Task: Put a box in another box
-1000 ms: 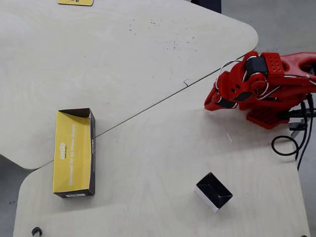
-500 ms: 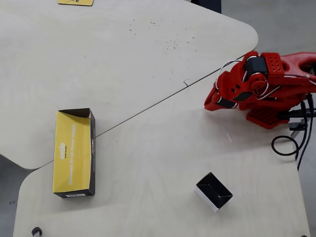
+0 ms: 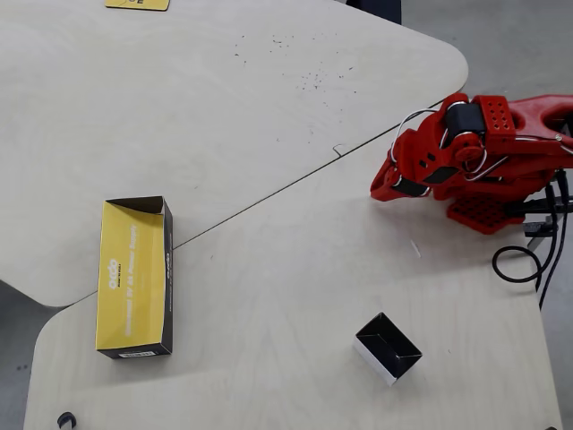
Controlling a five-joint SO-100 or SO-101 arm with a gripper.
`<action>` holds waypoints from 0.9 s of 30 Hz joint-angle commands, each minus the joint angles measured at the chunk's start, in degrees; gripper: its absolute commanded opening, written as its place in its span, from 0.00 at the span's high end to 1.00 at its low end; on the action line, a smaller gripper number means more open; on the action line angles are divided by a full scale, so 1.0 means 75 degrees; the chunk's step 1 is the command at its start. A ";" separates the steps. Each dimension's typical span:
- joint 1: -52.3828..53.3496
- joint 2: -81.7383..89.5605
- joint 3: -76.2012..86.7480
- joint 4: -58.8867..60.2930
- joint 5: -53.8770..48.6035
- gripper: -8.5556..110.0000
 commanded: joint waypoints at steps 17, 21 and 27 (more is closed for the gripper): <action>0.0000 0.0023 -0.0047 0.0199 0.0047 0.93; 0.0000 0.0023 -0.0047 0.0199 0.0035 0.93; -0.0082 0.0023 -0.0047 0.0223 -0.0211 0.91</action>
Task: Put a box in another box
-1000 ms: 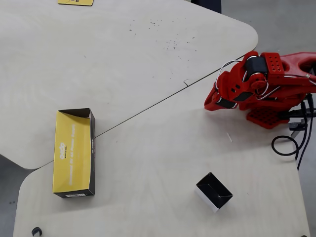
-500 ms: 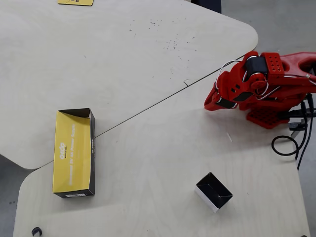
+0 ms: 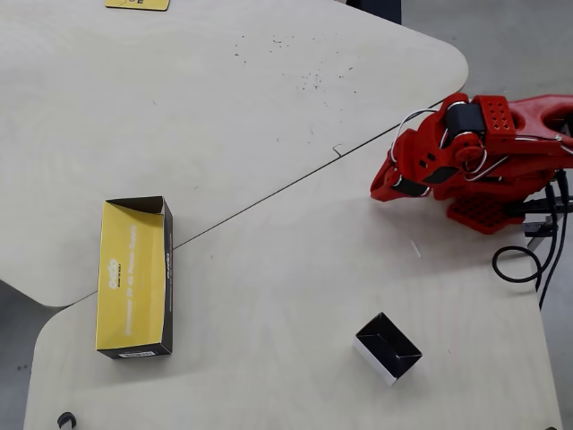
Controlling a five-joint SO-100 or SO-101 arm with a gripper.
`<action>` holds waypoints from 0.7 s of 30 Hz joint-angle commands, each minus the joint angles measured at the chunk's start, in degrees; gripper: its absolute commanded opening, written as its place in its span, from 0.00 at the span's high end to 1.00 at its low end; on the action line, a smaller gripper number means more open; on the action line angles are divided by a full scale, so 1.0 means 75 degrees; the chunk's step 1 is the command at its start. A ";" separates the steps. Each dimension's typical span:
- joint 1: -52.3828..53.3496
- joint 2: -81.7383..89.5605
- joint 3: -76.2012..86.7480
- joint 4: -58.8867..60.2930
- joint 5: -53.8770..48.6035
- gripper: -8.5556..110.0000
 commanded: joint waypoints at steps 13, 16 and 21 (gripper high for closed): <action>0.0141 0.0000 -0.1008 -0.1969 0.2180 0.77; -0.0469 -0.1687 -0.3129 -0.1687 0.3504 0.73; -0.1793 -0.7172 -0.8965 0.0070 0.6727 0.70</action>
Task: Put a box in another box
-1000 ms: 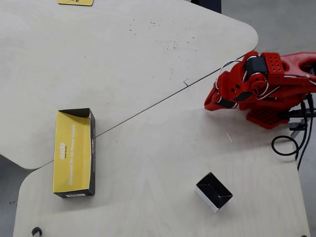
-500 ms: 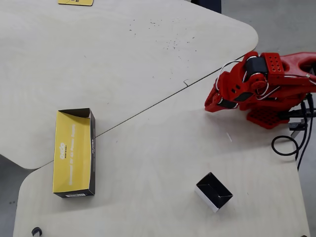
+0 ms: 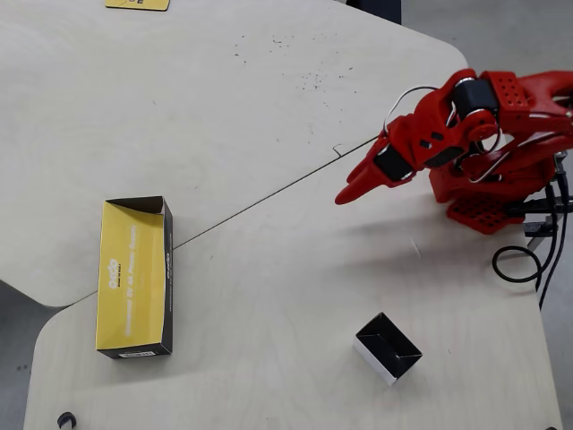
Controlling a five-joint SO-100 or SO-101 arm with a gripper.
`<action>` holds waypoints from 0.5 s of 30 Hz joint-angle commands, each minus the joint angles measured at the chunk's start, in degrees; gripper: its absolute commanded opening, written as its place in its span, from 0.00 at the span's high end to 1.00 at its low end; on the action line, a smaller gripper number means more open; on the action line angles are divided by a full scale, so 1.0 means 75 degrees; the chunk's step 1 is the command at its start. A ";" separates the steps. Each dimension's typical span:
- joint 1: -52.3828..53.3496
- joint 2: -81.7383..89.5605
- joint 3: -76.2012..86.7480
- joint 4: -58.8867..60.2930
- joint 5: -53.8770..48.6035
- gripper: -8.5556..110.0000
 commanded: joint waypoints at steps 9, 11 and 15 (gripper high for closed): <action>-0.3504 -0.7066 -0.8812 0.3070 0.6352 0.61; -0.3914 -0.7348 -0.9035 0.3258 0.7031 0.61; -0.4676 -0.7301 -0.8730 0.3152 0.8273 0.60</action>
